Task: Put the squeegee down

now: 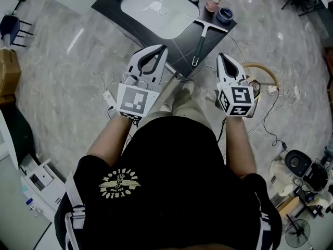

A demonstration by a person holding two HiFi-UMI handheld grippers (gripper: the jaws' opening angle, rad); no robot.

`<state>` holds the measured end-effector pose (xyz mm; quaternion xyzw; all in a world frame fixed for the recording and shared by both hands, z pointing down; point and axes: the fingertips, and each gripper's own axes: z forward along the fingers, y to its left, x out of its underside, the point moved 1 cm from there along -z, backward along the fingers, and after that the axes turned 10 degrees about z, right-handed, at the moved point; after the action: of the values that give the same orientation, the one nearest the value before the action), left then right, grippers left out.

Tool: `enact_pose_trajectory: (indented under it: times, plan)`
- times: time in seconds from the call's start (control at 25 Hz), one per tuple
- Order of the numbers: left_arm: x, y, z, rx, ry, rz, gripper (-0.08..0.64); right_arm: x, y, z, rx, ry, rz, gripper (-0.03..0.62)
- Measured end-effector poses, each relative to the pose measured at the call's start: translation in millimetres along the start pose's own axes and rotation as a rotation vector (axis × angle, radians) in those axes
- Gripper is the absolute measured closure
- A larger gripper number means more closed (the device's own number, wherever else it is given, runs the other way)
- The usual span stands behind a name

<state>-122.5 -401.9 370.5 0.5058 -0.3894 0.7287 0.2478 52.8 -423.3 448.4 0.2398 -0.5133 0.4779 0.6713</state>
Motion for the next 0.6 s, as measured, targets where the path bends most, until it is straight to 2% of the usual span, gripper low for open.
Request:
enact_pose_trajectory:
  times: [0.12, 0.24, 0.4, 0.6]
  plan:
    - [-9.2, -0.4, -9.2, 0.002, -0.026, -0.009, 0.537, -18.5, 7.7, -23.6, 0.001, -0.035, -0.016, 0.565]
    - [-14.1, 5.6, -12.7, -0.019, -0.04, -0.002, 0.537, -24.3, 10.8, -34.5, 0.001, -0.029, -0.01, 0.565]
    - [-19.1, 17.1, -14.7, -0.046, -0.049, 0.0, 0.537, -26.6, 13.5, -37.9, 0.003, -0.018, -0.016, 0.565]
    - [-23.0, 17.7, -2.8, -0.037, -0.053, 0.011, 0.537, -30.4, 10.8, -33.3, 0.003, -0.015, -0.003, 0.565]
